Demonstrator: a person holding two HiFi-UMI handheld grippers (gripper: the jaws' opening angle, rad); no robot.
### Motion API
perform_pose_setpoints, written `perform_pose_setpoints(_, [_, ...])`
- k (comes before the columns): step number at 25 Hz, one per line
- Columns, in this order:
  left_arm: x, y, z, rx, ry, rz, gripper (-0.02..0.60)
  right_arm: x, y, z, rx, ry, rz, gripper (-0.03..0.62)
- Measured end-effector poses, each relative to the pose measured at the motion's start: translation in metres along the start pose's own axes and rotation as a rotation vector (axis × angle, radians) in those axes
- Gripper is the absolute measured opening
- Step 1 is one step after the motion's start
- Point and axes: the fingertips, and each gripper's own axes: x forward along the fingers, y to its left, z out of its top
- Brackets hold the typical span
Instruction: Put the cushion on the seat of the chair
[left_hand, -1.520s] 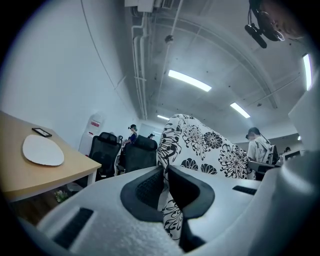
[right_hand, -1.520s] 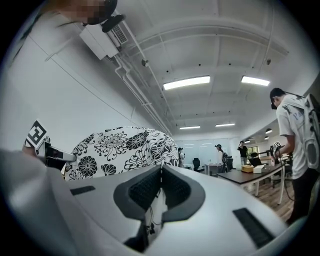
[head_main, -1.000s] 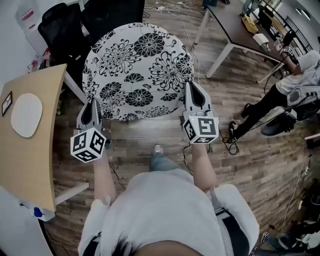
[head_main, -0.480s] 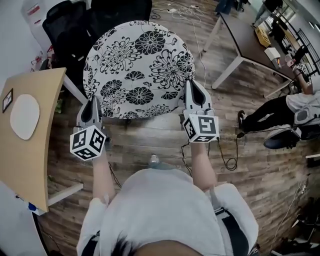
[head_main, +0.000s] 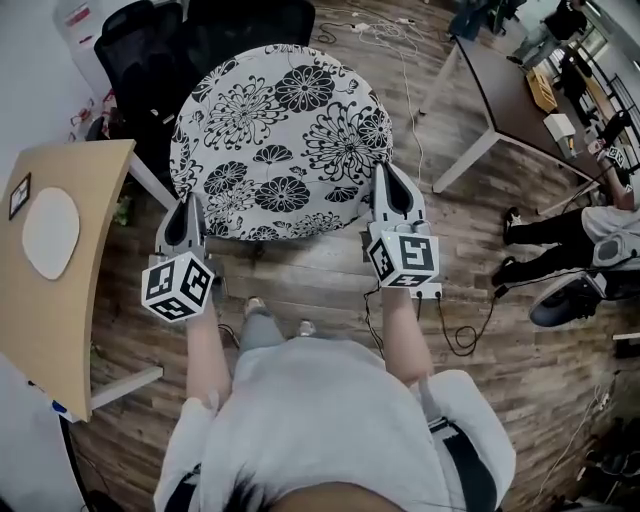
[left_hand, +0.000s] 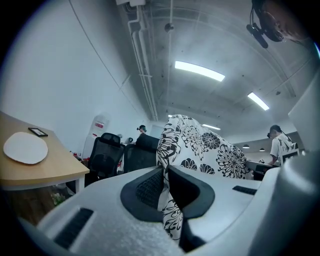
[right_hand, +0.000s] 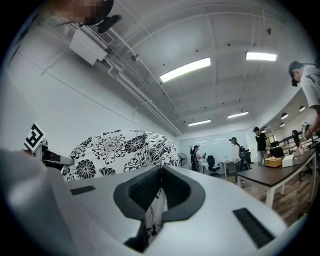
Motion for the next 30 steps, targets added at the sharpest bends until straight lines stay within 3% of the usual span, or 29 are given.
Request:
perform_pose_setpoints(10, [-0.005, -0.002, 0.005, -0.005, 0.002, 0.003, 0.021, -0.003, 0.004, 0.006, 0.004, 0.004, 0.004, 0.015])
perform_pose_setpoints(20, [0.008, 0.005, -0.007, -0.004, -0.062, -0.066, 0.020, -0.008, 0.008, 0.000, -0.031, -0.073, -0.036, 0.015])
perform_pose_setpoints(30, [0.003, 0.009, -0.008, -0.022, -0.077, -0.095, 0.021, -0.015, 0.021, 0.006, -0.059, -0.077, -0.046, 0.015])
